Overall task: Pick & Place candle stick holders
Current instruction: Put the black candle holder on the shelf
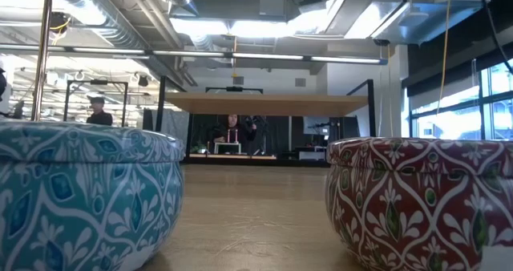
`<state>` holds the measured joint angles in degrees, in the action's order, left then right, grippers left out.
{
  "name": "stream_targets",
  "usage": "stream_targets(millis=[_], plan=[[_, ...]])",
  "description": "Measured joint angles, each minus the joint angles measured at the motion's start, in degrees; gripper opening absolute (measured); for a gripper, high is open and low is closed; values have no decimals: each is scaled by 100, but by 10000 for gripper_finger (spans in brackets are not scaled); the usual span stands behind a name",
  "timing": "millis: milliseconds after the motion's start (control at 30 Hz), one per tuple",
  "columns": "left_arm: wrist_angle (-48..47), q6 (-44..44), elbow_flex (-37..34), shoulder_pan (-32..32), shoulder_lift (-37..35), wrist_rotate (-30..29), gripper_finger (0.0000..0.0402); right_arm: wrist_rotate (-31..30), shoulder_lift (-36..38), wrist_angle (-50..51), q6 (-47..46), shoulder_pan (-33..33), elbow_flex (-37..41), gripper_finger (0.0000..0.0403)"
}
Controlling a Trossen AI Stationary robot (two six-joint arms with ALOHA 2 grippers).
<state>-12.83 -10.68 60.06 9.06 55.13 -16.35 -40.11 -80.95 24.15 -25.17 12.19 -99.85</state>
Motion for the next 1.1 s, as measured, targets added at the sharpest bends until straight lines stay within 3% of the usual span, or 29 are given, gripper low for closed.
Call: stream_targets(millis=[100, 200, 400, 500, 667, 767, 967, 1100], plan=[[1058, -372, -373, 294, -99, 301, 2, 481, 0, 39, 13, 21, 0, 211], [2524, -1022, -1036, 707, -172, 994, 2, 880, 0, 221, 9, 132, 0, 211], [5104, -2047, -2494, 1527, -142, 1877, 2, 945, 0, 908, -138, 438, 0, 211], [5824, -1947, -2905, 1870, 57, 1933, 2, 951, 0, 1370, -292, 550, 0, 211], [6001, -1090, -2768, 2201, 582, 2557, 2, 1124, 0, 2130, -490, 634, 0, 211], [6285, -1021, -2507, 2235, 1172, 2327, 2, 1320, -1, 2480, -485, 636, 0, 211], [6258, -1867, -1716, 1819, 2327, 314, 2, 1230, 22, 3079, -451, 635, 2, 211], [6033, -1344, -925, 1323, 3084, -150, 2, 924, 114, 3583, -487, 764, 2, 211]])
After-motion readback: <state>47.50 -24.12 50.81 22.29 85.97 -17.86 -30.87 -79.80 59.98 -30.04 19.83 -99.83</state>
